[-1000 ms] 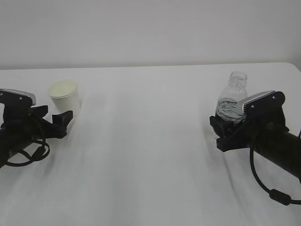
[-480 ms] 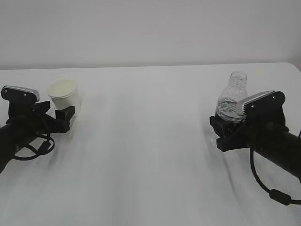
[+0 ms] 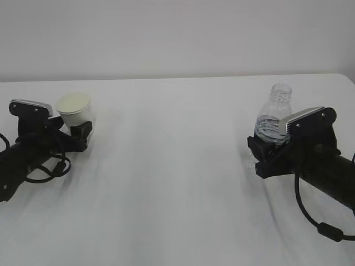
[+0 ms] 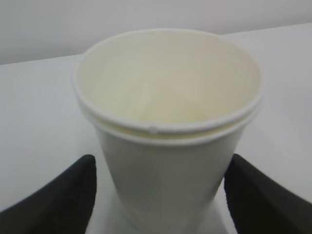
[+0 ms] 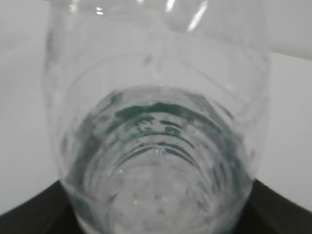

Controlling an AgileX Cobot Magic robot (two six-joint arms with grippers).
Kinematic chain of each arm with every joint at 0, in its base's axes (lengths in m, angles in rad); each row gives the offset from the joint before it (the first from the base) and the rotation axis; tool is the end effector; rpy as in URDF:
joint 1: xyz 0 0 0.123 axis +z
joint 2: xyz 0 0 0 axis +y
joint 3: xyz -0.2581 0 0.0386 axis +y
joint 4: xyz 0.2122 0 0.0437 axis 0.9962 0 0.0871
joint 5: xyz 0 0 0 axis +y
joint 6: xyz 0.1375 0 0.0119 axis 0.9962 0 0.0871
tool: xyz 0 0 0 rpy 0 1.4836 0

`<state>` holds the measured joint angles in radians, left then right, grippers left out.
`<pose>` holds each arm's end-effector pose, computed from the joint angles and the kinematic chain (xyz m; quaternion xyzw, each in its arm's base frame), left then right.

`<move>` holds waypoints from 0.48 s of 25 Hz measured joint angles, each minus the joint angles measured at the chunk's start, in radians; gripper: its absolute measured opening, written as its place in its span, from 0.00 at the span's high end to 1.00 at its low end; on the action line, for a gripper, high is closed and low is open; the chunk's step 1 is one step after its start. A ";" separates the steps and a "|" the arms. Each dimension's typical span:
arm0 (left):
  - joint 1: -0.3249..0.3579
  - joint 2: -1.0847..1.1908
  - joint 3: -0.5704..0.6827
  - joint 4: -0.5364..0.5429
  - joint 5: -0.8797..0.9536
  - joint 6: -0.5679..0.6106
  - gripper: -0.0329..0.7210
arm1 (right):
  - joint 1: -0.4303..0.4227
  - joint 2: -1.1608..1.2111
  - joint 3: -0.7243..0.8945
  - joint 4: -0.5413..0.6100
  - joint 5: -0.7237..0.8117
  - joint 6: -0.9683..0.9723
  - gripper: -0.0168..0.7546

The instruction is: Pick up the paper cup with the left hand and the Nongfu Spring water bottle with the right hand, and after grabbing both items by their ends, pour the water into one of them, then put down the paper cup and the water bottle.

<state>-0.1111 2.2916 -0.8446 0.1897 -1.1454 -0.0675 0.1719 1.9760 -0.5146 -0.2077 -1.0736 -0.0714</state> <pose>0.3964 -0.0681 0.0563 0.1014 0.7732 -0.0982 0.6183 0.3239 0.0816 0.0973 -0.1903 0.7834 0.0736 0.5871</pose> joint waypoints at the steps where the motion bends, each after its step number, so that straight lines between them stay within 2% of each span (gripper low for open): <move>1: 0.000 0.004 -0.007 0.000 0.000 -0.002 0.18 | 0.000 0.000 0.000 0.000 0.000 0.000 0.34; 12: 0.000 0.039 -0.084 0.006 0.000 -0.016 0.18 | 0.000 0.000 0.000 0.000 0.000 0.000 0.34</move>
<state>-0.1111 2.3308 -0.9283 0.1956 -1.1454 -0.0839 0.1719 1.9760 -0.5146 -0.2077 -1.0736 -0.0714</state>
